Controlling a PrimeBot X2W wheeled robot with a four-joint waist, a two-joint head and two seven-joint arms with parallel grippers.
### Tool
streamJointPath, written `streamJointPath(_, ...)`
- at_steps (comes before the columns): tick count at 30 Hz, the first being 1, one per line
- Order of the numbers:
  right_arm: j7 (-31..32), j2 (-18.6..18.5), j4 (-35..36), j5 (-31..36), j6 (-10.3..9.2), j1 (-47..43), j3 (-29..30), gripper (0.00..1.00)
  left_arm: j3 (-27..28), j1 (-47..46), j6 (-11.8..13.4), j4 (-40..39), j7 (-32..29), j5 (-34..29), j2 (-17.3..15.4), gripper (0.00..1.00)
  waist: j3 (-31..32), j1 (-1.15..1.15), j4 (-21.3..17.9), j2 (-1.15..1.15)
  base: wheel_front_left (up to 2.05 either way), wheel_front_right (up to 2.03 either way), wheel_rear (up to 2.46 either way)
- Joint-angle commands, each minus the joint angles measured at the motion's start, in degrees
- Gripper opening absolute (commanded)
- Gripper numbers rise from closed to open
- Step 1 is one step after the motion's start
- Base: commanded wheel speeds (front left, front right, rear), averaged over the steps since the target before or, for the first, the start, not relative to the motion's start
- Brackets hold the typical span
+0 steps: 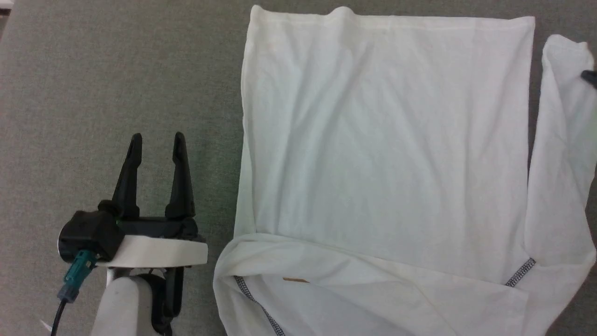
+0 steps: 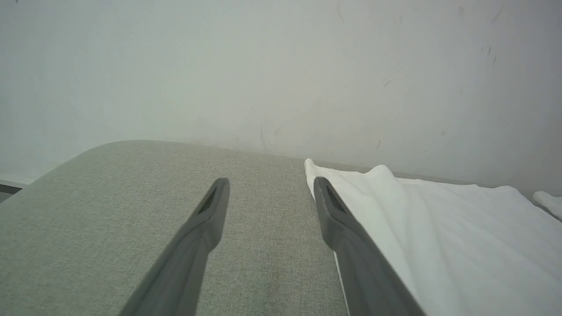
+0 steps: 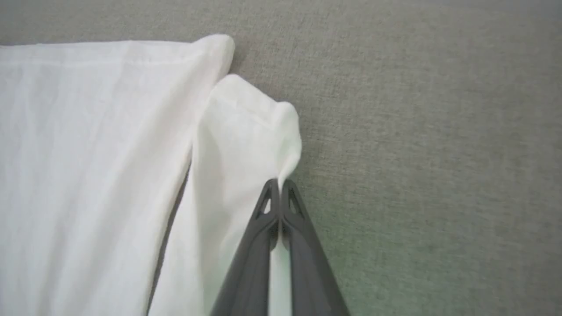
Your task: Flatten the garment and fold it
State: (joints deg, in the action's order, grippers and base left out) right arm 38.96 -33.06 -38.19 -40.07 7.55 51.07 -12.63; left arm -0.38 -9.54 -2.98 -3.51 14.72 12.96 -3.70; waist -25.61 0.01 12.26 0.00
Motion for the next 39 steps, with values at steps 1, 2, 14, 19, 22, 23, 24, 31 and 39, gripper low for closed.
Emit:
streamJointPath(1, -2.1, -1.8, 0.8, -0.4, -0.06, -1.2, 0.6, 0.0, 0.4, 0.8, -0.3, 0.3, 0.3, -0.5, 0.4, 1.0, 3.4, -0.01, -2.4, 0.0, 0.0, 0.0, 0.0)
streamJointPath(2, -3.8, -3.0, 1.6, -0.6, -0.06, -1.6, 1.3, 0.0, 0.6, 1.2, -0.4, 0.6, 0.3, -0.7, 0.4, 1.0, 4.3, -0.01, -2.9, 0.0, 0.0, 0.0, 0.0)
streamJointPath(14, -11.1, -14.2, 3.8, -7.1, -0.06, -17.5, 14.3, 0.0, 3.8, 6.8, -0.9, 2.1, 0.3, -1.3, 0.2, 1.0, 13.5, -0.01, -9.9, 0.0, 0.0, 0.0, 0.0)
streamJointPath(19, -11.5, -13.9, 4.0, -10.2, -0.06, -25.7, 20.2, 0.0, 4.6, 8.9, -0.9, 2.5, 0.3, -1.4, 0.0, 1.0, 16.4, -0.01, -11.1, 0.0, 0.0, 0.0, 0.0)
streamJointPath(22, -11.5, -11.8, 8.0, -13.1, -0.06, -29.8, 22.8, 0.0, 5.2, 10.5, -0.7, 3.0, 0.3, -1.4, -0.4, 1.0, 18.2, -0.01, -11.4, 0.0, 0.0, 0.0, 0.0)
streamJointPath(23, -11.6, -11.0, 10.0, -13.6, -0.06, -31.2, 23.2, 0.0, 5.4, 11.1, -0.4, 3.2, 0.3, -1.5, -0.6, 1.0, 18.7, -0.01, -11.5, 0.0, 0.0, 0.0, 0.0)
streamJointPath(24, -11.8, -10.1, 12.3, -14.1, -0.06, -32.5, 23.5, 0.0, 5.6, 11.6, -0.3, 3.2, 0.2, -1.6, -0.7, 1.0, 19.2, -0.01, -11.5, 0.0, 0.0, 0.0, 0.0)
streamJointPath(31, -10.5, 0.2, 31.3, -16.2, -0.06, -42.2, 19.8, 0.0, 6.1, 13.9, 0.4, 3.4, -1.1, -1.4, -1.4, 1.0, 21.9, -0.01, -10.4, 0.0, 0.0, 0.0, 0.0)
streamJointPath(39, -9.6, 19.0, 43.3, -12.9, -0.06, -45.6, 7.6, 0.0, 5.6, 14.4, 0.5, 3.1, -2.6, -1.1, -1.9, 1.0, 23.3, -0.01, -8.6, 0.0, 0.0, 0.0, 0.0)
